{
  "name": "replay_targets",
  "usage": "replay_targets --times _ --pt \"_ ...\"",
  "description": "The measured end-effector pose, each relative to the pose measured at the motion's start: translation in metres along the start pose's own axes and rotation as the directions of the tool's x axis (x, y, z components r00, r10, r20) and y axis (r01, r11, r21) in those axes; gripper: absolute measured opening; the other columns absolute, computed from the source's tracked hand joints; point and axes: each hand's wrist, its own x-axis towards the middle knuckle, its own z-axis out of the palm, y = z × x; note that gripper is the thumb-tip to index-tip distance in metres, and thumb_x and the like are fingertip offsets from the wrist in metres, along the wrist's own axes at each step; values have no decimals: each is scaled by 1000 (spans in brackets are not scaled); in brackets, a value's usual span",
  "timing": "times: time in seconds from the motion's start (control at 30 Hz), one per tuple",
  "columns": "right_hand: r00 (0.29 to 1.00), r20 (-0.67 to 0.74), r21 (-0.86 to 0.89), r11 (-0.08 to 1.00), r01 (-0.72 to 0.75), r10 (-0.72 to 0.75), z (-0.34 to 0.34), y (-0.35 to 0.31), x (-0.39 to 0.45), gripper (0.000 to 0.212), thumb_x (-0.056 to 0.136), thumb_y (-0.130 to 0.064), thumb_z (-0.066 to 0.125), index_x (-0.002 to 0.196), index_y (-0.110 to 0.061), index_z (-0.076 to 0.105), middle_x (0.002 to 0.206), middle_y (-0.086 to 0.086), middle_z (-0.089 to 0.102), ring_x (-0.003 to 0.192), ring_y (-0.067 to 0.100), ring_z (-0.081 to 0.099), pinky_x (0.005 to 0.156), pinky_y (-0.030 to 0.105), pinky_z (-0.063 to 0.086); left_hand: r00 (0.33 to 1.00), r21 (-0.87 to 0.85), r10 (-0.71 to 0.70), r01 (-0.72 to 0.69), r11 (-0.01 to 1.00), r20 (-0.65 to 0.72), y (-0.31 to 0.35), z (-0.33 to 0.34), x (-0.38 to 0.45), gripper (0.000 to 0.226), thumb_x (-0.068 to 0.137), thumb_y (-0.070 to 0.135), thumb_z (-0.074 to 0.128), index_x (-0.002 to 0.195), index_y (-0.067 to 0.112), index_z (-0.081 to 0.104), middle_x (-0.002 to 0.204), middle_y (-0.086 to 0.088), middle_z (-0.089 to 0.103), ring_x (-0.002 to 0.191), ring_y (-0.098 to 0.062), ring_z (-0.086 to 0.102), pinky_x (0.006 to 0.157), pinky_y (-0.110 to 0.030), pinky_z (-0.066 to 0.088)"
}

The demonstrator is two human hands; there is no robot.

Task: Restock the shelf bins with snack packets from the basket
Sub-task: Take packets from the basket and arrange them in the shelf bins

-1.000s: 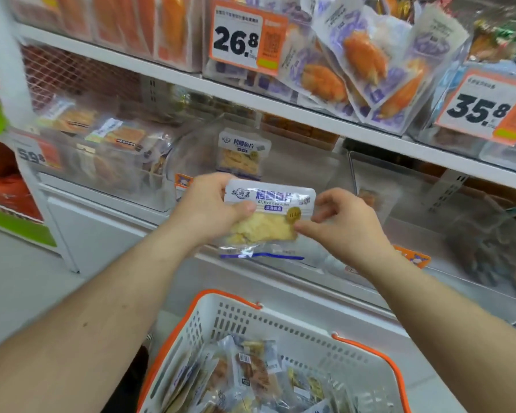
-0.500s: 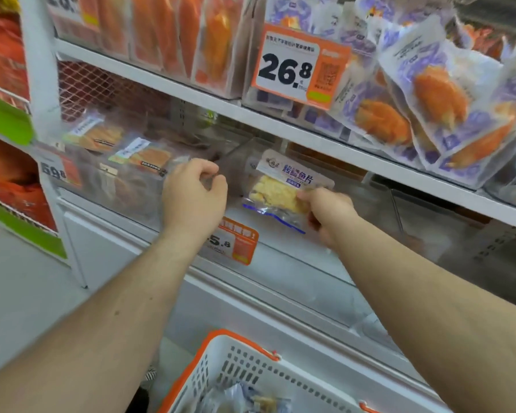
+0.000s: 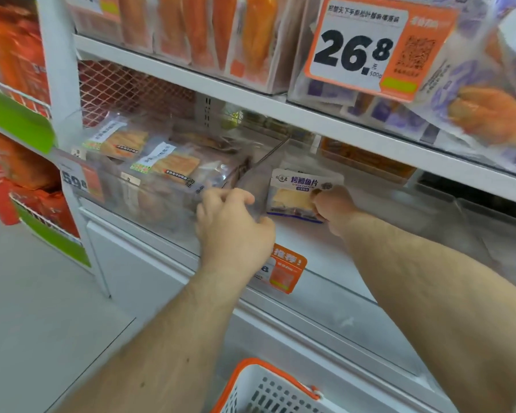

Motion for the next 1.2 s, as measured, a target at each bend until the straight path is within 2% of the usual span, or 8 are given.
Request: replay_targets --times 0.1,0.23,0.33,0.5,0.67,0.87,1.1,1.2 --pt "997 -76 -61 998 -15 11 3 8 5 34 92 -26 62 121 -10 56 111 9 68 95 25 66 83 33 57 1000 21 11 -11 1000 -12 1 4 -1 37 84 26 65 120 24 59 119 5 30 125 -21 32 109 -30 27" --pt "990 -138 -170 984 -46 23 7 9 1 68 82 -28 76 132 -8 36 132 16 52 114 32 57 86 37 52 1000 66 2 -1 998 -13 3 7 -3 38 83 28 65 120 26 60 133 -1 33 129 -23 30 111 -31 24" --pt "985 -171 -209 976 -62 26 8 8 1 72 78 -24 80 131 -9 33 133 19 48 115 35 57 89 42 54 1000 63 3 -3 998 1 2 6 -4 38 83 27 65 120 26 60 134 -1 33 131 -23 29 112 -31 24" --pt "981 -191 -238 968 -77 32 5 10 3 68 80 -20 74 132 -9 31 131 20 48 115 35 55 90 45 55 1000 50 10 -10 999 16 2 4 -4 38 83 27 65 120 25 60 134 -1 32 132 -22 28 112 -30 24" --pt "976 -198 -193 973 -128 89 -1 14 2 71 79 -20 78 133 -11 33 132 17 51 113 35 57 87 44 55 1000 46 1 -2 999 28 4 2 -5 37 84 28 64 121 26 59 133 1 32 132 -20 27 112 -30 24" --pt "974 -194 -228 960 -163 119 -2 17 0 67 80 -21 78 130 -9 36 130 18 54 113 35 59 89 47 56 999 23 -4 3 1000 40 4 -1 -7 36 85 27 63 121 25 59 134 2 32 133 -18 27 113 -30 24" --pt "986 -90 -330 930 -161 139 5 19 -2 97 68 -21 90 140 -2 29 132 17 54 122 34 56 97 46 53 999 20 -10 9 1000 45 3 -1 -8 33 85 28 64 117 25 61 135 1 32 135 -18 26 115 -34 26" --pt "985 -131 -359 921 -151 110 11 20 1 85 74 -17 85 138 -2 32 132 17 55 121 33 57 96 46 53 999 15 -7 7 1000 44 3 0 -8 32 85 28 64 116 25 61 135 1 32 136 -18 25 116 -36 25"
